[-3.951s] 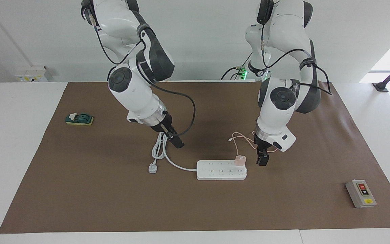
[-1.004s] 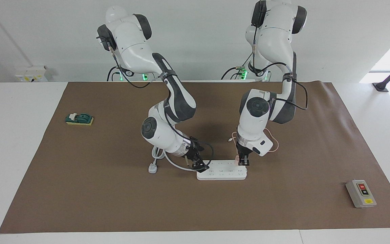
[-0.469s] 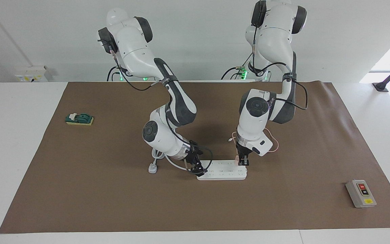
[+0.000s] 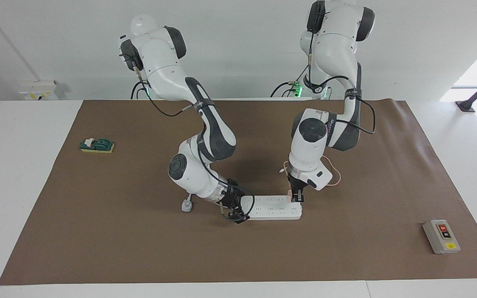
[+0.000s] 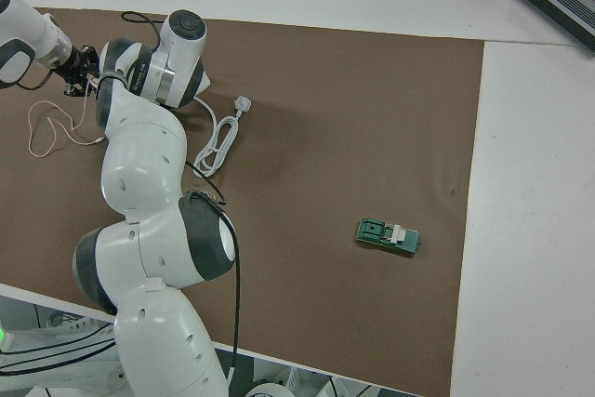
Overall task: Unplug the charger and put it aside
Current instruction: 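Pull the pink charger out with the left gripper while the right gripper holds the strip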
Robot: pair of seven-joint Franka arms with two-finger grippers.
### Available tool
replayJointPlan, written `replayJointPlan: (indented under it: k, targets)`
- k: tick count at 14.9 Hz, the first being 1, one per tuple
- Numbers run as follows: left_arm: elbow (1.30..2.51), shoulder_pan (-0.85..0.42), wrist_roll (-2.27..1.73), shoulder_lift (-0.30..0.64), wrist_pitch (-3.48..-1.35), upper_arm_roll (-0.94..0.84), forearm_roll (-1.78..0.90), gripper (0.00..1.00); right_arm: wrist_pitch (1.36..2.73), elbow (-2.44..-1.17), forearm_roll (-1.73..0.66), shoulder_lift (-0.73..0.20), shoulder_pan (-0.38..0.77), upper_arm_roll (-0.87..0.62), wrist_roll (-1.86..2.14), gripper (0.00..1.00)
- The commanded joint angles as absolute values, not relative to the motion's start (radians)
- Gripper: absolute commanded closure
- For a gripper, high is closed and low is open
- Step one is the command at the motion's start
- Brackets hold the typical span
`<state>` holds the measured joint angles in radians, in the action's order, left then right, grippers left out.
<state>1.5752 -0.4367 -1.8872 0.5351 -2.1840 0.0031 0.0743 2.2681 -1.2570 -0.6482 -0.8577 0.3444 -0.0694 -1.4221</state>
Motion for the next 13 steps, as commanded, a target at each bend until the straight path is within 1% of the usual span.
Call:
replayJointPlan:
  k: [1,3,4,5,6,7,8,13]
  targets:
    - [1.568,-0.463,-1.887,0.565,-2.186,0.008,0.077,1.00,2.253,-1.177,-0.632,-0.914,0.334,-0.078,-1.422,0.00]
    - [1.566,-0.462,-1.887,0.565,-2.186,0.008,0.077,1.00,2.253,-1.178,-0.632,-0.914,0.344,-0.078,-1.424,0.00]
    - [1.566,-0.463,-1.887,0.566,-2.187,0.008,0.077,1.00,2.253,-1.178,-0.630,-0.914,0.345,-0.077,-1.425,0.17]
    - [1.565,-0.463,-1.887,0.566,-2.187,0.008,0.077,1.00,2.253,-1.178,-0.624,-0.914,0.347,-0.077,-1.425,0.48]
    - [1.565,-0.463,-1.887,0.566,-2.186,0.008,0.078,1.00,2.256,-1.180,-0.624,-0.914,0.350,-0.077,-1.424,0.75]
    - [1.565,-0.463,-1.887,0.566,-2.187,0.008,0.078,1.00,2.261,-1.183,-0.626,-0.914,0.351,-0.077,-1.424,0.94]
    - [1.565,-0.463,-1.887,0.566,-2.186,0.008,0.078,1.00,2.260,-1.183,-0.626,-0.914,0.350,-0.077,-1.424,1.00]
    - [1.565,-0.463,-1.885,0.566,-2.184,0.009,0.077,1.00,2.267,-1.184,-0.620,-0.914,0.353,-0.077,-1.424,1.00]
